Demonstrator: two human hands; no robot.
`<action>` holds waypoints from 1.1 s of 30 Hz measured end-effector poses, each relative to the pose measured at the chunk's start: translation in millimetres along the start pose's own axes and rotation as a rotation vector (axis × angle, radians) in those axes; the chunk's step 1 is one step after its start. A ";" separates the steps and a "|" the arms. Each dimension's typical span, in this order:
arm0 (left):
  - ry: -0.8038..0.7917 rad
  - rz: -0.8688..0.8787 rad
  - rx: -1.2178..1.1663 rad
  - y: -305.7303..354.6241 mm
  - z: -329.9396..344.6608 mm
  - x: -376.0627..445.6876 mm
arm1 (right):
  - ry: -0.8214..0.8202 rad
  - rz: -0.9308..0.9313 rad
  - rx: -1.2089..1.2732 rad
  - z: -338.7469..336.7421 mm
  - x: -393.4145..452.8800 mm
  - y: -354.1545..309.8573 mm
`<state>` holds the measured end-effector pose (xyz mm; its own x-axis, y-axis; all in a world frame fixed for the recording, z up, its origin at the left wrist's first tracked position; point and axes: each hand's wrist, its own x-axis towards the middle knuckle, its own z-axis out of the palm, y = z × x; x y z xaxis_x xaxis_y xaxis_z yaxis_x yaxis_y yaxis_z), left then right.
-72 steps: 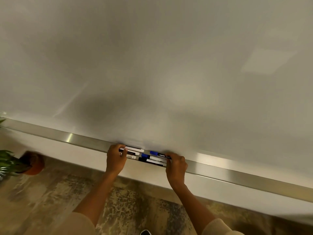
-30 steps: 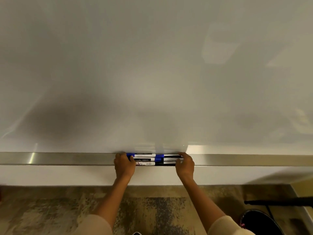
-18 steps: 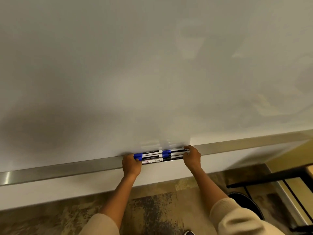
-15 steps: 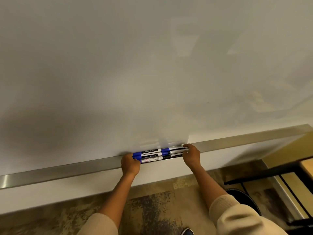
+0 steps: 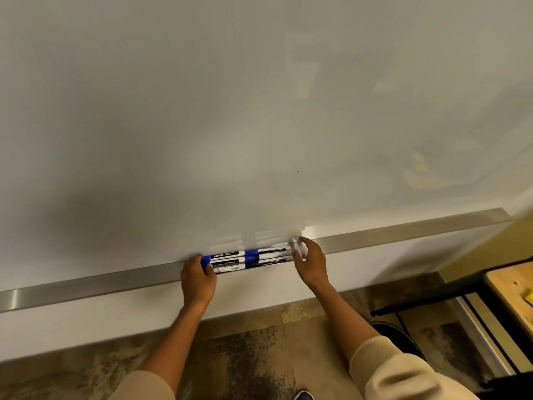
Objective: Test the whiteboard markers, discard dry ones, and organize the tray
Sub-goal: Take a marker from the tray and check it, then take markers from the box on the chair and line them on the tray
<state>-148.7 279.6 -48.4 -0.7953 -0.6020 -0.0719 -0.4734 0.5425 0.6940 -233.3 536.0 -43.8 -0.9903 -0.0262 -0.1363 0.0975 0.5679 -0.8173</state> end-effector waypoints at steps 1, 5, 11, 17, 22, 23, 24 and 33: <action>0.014 0.032 -0.001 4.0 6.9 -6.8 | 0.013 -0.030 -0.030 -5.3 -1.7 4.7; -0.044 0.292 0.123 31.1 43.0 -43.3 | 0.037 -0.068 -0.279 -33.8 -12.0 25.3; -0.224 0.704 0.353 85.0 95.7 -79.4 | 0.100 -0.045 -0.661 -73.2 -34.1 54.2; -0.339 0.936 0.451 136.0 130.3 -95.2 | 0.210 0.100 -0.699 -120.5 -75.0 68.3; -0.428 1.085 0.444 172.4 150.7 -123.4 | 0.321 0.215 -0.676 -154.7 -111.2 84.7; -0.446 1.111 0.441 178.7 155.0 -129.5 | 0.342 0.242 -0.671 -160.8 -118.5 88.0; -0.468 1.138 0.436 185.5 159.8 -137.3 | 0.364 0.272 -0.669 -168.2 -126.9 91.9; -0.625 1.333 0.375 242.0 198.0 -207.5 | 0.549 0.459 -0.649 -238.3 -180.6 127.4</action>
<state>-173.2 651.9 -7.4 -0.6895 0.7184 0.0922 0.7095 0.6442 0.2858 -65.5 809.1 10.1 -0.7937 0.6062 0.0505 0.5759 0.7755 -0.2587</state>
